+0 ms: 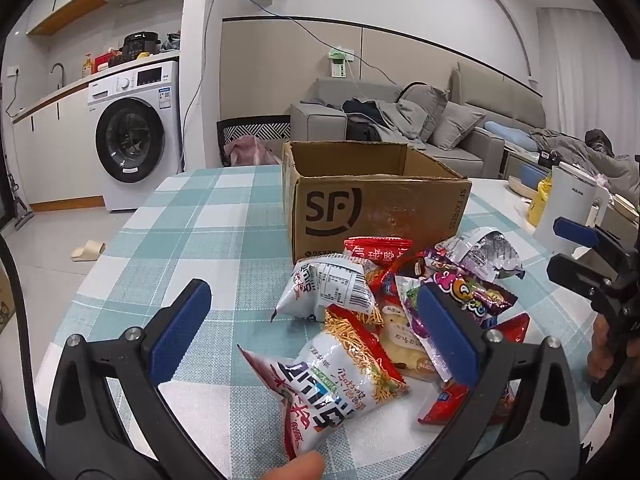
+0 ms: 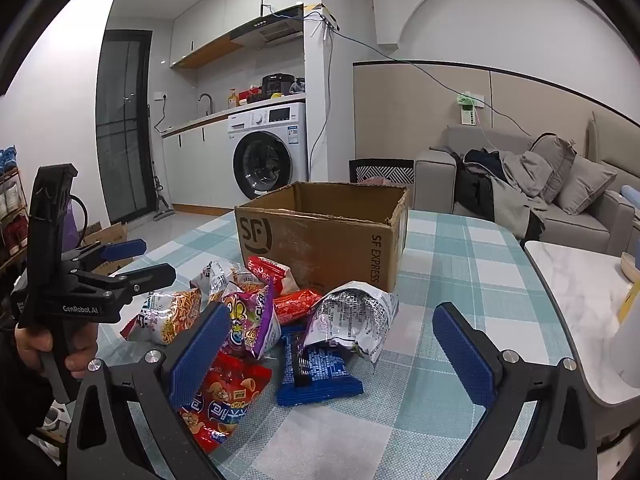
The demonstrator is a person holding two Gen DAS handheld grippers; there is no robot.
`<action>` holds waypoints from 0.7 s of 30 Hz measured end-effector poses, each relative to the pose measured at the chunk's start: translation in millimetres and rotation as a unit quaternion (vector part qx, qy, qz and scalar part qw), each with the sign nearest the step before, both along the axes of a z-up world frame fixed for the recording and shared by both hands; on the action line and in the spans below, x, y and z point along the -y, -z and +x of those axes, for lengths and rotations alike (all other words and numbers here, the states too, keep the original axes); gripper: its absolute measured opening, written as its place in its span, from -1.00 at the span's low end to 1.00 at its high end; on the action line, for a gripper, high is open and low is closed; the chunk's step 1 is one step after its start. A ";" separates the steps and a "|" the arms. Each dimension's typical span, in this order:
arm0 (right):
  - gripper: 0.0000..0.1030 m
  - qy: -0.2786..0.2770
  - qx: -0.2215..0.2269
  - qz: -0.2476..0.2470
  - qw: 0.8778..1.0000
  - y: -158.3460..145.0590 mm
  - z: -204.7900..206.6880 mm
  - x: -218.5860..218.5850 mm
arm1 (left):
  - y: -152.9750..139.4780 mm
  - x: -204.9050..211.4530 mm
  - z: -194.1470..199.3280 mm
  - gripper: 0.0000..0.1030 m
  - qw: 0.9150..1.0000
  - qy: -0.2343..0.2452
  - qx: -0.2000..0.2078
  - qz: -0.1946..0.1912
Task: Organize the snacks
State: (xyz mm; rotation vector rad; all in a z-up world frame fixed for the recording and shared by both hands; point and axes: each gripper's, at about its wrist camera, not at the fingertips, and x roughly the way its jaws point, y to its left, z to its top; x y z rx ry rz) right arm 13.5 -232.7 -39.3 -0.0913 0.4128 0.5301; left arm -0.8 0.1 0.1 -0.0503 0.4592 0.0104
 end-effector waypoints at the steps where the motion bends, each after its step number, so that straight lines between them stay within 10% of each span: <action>1: 1.00 0.000 -0.001 0.003 1.000 0.0 0.1 0.2 | 0.0 0.0 -0.1 1.00 1.000 0.000 -0.002 0.000; 21: 1.00 0.000 -0.001 0.002 1.000 0.2 0.2 0.0 | -0.1 -0.3 0.1 0.99 1.000 0.000 -0.009 -0.002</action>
